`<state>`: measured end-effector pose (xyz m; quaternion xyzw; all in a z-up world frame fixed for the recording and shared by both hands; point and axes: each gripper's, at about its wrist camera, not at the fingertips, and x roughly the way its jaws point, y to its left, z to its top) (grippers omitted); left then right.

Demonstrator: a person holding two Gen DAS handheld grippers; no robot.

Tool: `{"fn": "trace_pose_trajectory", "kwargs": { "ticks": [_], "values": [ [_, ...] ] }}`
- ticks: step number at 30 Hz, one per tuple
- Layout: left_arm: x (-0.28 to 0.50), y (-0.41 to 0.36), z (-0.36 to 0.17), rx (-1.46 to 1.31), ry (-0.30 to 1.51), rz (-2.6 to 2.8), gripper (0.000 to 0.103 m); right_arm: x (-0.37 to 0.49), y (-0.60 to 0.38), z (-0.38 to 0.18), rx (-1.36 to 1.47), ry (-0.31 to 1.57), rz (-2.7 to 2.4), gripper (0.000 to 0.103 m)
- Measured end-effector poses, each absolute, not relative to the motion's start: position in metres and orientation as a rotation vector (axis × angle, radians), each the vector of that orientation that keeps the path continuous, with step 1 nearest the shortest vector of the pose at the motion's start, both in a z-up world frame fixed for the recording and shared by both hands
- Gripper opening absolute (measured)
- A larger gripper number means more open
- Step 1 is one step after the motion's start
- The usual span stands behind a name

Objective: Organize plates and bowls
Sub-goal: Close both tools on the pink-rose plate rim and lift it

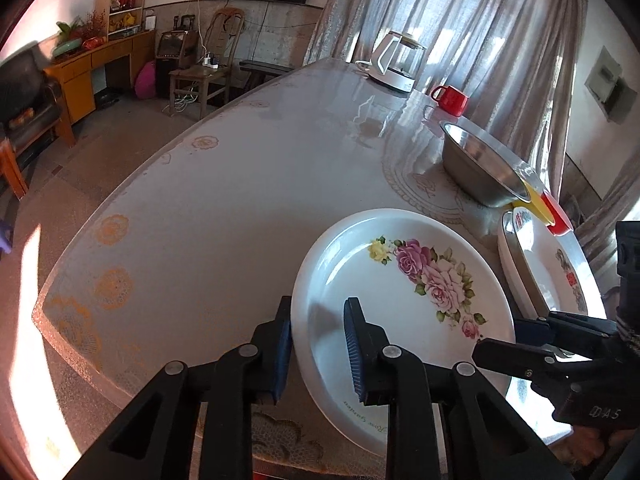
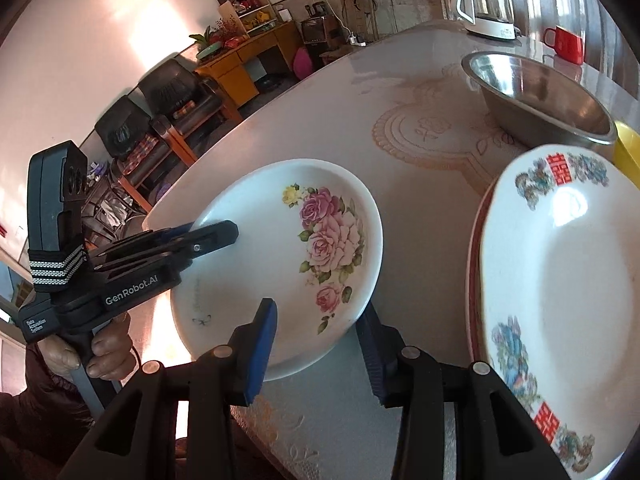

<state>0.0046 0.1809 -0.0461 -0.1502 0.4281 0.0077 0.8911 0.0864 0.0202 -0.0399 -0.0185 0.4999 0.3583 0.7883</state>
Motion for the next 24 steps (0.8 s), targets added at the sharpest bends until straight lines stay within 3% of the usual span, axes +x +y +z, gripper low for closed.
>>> {"fn": "trace_pose_trajectory", "kwargs": {
  "ticks": [17, 23, 24],
  "values": [
    [-0.003, 0.186, -0.048, -0.304, 0.834, 0.055, 0.026, 0.098, 0.055, -0.045, -0.195, 0.978, 0.706, 0.036],
    [-0.008, 0.184, -0.048, -0.325, 0.828, 0.076, 0.029, 0.101, 0.047, -0.046, -0.116, 1.0, 0.721, 0.036],
    [-0.009, 0.183, -0.047, -0.334, 0.828, 0.073, 0.034, 0.101, 0.045, -0.046, -0.104, 1.005, 0.722, 0.036]
  ]
}}
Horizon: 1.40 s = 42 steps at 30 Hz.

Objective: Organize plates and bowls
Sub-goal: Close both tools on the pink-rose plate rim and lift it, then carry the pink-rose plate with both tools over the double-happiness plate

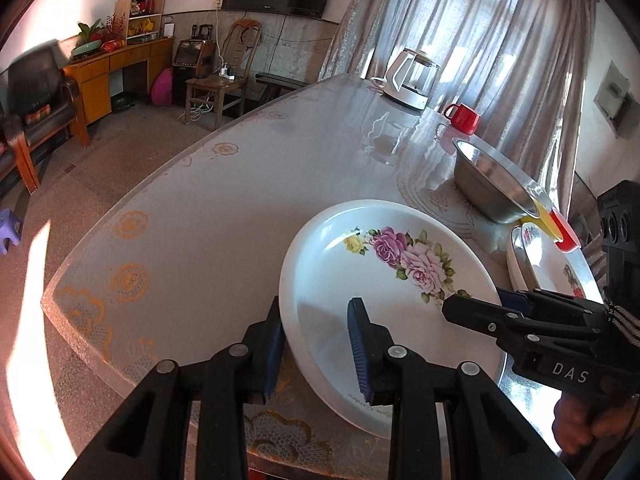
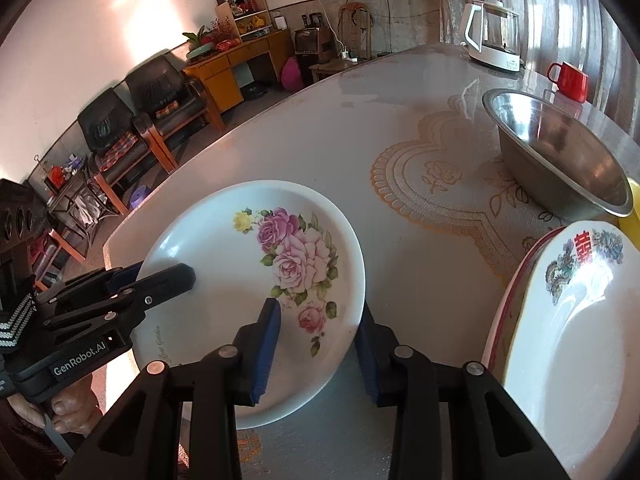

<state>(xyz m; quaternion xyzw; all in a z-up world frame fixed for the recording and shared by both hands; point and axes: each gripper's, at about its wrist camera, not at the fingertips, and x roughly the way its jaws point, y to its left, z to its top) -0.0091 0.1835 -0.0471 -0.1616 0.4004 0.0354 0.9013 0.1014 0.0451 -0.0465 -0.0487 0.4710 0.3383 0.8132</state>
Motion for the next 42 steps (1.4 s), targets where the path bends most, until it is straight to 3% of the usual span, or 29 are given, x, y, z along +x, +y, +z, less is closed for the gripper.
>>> {"fn": "trace_pose_trajectory", "kwargs": {
  "ticks": [3, 22, 42],
  "values": [
    [-0.01, 0.181, -0.046, -0.353, 0.828, 0.078, 0.039, 0.099, 0.043, -0.043, -0.073, 1.012, 0.728, 0.036],
    [-0.01, 0.153, -0.019, -0.339, 0.769, -0.016, 0.04, 0.086, 0.005, -0.02, 0.063, 0.952, 0.699, 0.037],
    [0.037, 0.031, 0.016, -0.184, 0.766, -0.326, 0.041, 0.074, -0.141, 0.005, 0.274, 0.856, 0.411, 0.037]
  ]
}}
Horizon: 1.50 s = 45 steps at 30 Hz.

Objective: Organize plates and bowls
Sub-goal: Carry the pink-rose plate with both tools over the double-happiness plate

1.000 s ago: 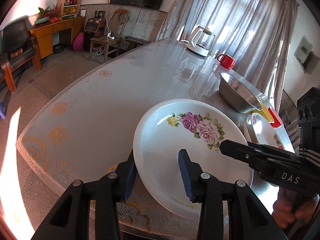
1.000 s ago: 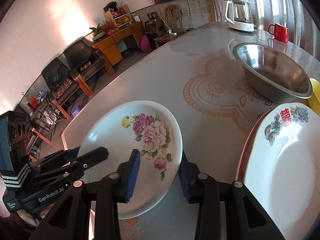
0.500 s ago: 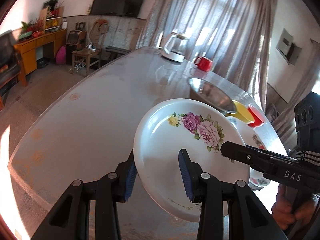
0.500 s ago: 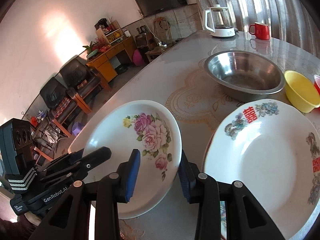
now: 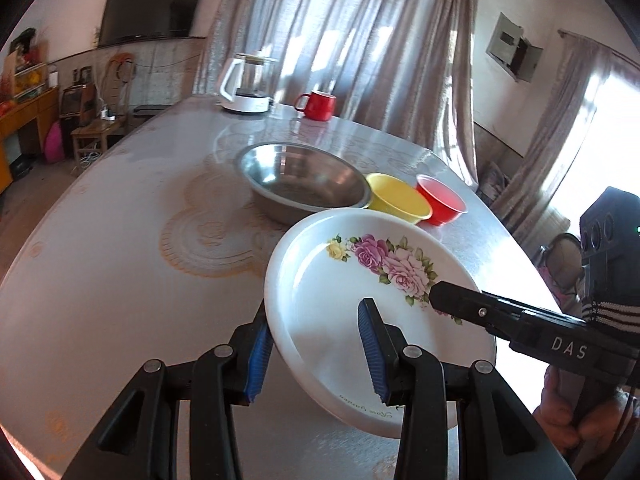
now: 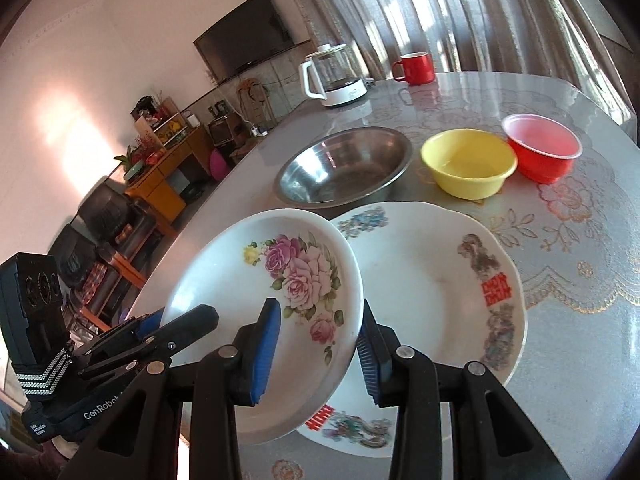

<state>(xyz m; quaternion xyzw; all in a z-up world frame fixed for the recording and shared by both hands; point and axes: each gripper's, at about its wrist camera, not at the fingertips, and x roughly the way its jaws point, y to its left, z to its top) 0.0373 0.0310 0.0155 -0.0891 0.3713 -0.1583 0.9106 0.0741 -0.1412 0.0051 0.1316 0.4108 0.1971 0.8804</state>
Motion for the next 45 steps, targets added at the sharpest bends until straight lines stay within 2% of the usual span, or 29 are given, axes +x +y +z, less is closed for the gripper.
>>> {"fn": "trace_pose_trajectory", "kwargs": {
  "ticks": [14, 22, 27, 45],
  "values": [
    [0.065, -0.017, 0.002, -0.126, 0.849, -0.396, 0.041, 0.079, -0.189, -0.016, 0.338, 0.887, 0.269, 0.038],
    [0.07, -0.018, -0.003, -0.134, 0.871, -0.389, 0.041, 0.085, -0.189, -0.026, 0.335, 0.917, 0.257, 0.038],
    [0.071, -0.019, -0.007, -0.14, 0.887, -0.387, 0.042, 0.086, -0.186, -0.025, 0.322, 0.915, 0.256, 0.043],
    [0.074, -0.014, -0.008, -0.173, 0.902, -0.382, 0.046, 0.088, -0.181, -0.025, 0.278, 0.916, 0.226, 0.043]
  ]
}}
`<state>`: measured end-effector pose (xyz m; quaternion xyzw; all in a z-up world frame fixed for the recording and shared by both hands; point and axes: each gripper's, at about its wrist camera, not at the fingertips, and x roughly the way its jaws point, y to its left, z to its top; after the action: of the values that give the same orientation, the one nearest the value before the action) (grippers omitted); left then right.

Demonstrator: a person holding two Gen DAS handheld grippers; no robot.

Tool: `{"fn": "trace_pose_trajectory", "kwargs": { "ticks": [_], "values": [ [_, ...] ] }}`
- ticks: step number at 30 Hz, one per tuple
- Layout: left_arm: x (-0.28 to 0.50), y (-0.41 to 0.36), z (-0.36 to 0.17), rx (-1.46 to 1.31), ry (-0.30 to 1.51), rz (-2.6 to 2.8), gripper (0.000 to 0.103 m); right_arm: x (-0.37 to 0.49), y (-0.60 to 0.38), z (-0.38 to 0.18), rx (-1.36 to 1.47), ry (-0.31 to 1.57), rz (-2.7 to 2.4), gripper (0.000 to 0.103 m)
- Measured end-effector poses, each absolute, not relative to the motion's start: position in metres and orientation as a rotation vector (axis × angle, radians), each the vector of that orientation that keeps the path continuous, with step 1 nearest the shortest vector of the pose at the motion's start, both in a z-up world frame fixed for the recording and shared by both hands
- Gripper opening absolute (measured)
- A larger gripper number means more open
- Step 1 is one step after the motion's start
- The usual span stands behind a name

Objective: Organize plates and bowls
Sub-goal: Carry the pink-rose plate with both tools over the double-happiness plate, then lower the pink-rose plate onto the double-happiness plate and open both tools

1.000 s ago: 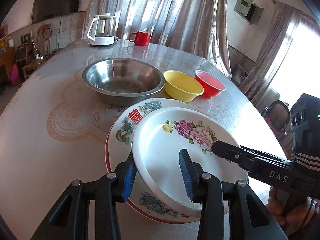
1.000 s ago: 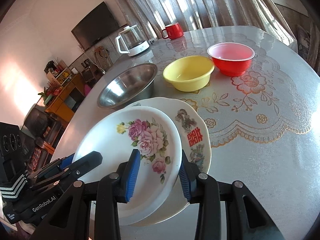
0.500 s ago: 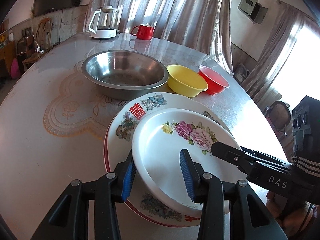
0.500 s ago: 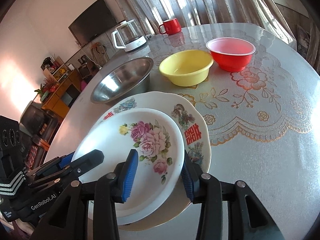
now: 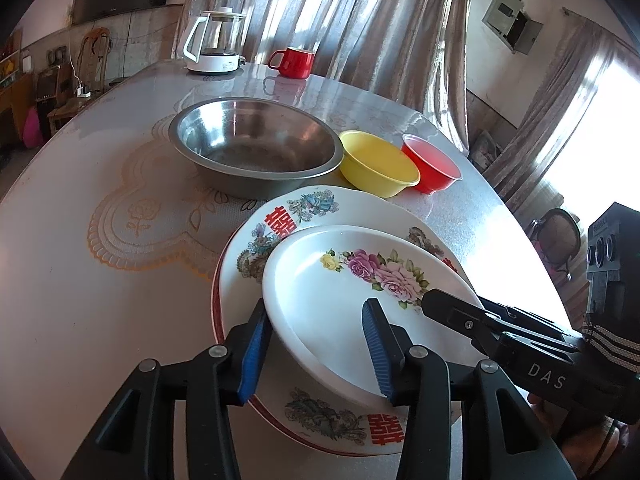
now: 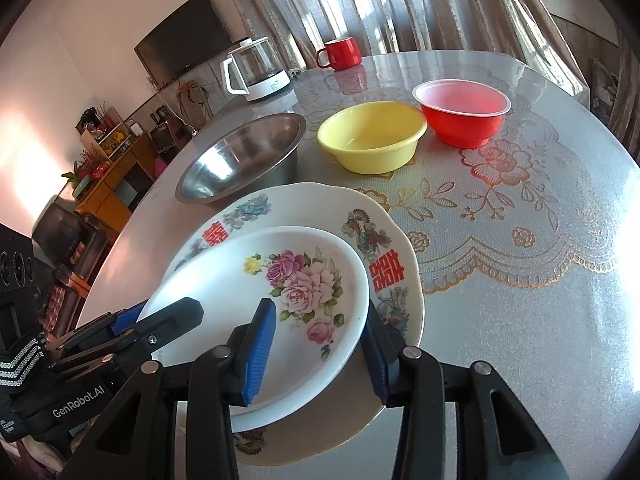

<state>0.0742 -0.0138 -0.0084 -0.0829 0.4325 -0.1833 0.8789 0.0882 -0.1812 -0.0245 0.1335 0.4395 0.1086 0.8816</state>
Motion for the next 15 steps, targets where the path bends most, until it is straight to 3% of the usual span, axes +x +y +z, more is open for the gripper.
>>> {"fn": "trace_pose_trajectory", "kwargs": {
  "ticks": [15],
  "values": [
    [0.0703, -0.0114, -0.0083, -0.185, 0.907, -0.389, 0.046, 0.0865, -0.1806, -0.0232, 0.271, 0.922, 0.218, 0.043]
  ]
}}
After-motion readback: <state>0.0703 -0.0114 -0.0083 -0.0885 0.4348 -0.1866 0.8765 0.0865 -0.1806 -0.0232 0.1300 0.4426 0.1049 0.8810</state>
